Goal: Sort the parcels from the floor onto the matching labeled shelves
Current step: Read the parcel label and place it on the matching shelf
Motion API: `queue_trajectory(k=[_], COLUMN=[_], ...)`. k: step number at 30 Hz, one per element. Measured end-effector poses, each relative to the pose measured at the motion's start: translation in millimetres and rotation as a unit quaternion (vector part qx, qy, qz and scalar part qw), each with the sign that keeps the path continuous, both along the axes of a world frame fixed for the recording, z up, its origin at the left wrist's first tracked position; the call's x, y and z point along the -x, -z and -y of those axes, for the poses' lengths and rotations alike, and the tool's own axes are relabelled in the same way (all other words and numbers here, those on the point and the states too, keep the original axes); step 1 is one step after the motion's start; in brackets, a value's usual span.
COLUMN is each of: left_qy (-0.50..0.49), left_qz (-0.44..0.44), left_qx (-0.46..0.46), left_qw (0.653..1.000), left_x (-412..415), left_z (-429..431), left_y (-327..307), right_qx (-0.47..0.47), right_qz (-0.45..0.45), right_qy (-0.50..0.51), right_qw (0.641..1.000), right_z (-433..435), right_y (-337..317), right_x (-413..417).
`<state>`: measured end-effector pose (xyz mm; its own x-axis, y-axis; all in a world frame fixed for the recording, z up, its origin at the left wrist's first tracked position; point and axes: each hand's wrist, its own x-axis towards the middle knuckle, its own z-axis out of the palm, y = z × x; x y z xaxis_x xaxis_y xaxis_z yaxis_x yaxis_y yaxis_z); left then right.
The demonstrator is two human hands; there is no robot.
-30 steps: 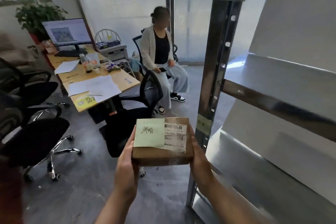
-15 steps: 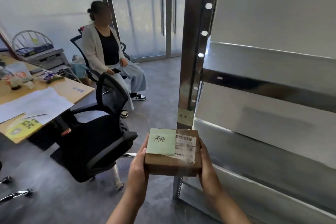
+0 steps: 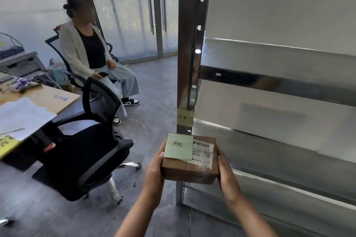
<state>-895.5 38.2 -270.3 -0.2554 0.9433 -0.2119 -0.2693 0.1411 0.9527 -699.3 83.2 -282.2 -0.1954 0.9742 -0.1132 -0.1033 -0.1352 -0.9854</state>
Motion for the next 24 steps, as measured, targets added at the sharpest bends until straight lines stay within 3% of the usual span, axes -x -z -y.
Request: queue_trajectory(k=[12,19,24], left_qy=[0.067,0.085,0.099], left_qz=[-0.012,0.026,0.006], left_qx=[-0.019,-0.021,-0.015], left_qw=[0.998,0.996,0.995], left_x=[-17,-44,-65], left_z=[-29,-47,-67], left_y=[1,2,11], right_qx=[-0.014,-0.025,0.007], right_qz=[0.007,-0.01,-0.021], right_qy=[0.04,0.094,0.119], right_qw=[0.999,0.995,0.993], right_z=[-6,-10,-21], right_y=[-7,-13,-13], right_x=[-26,-52,-72])
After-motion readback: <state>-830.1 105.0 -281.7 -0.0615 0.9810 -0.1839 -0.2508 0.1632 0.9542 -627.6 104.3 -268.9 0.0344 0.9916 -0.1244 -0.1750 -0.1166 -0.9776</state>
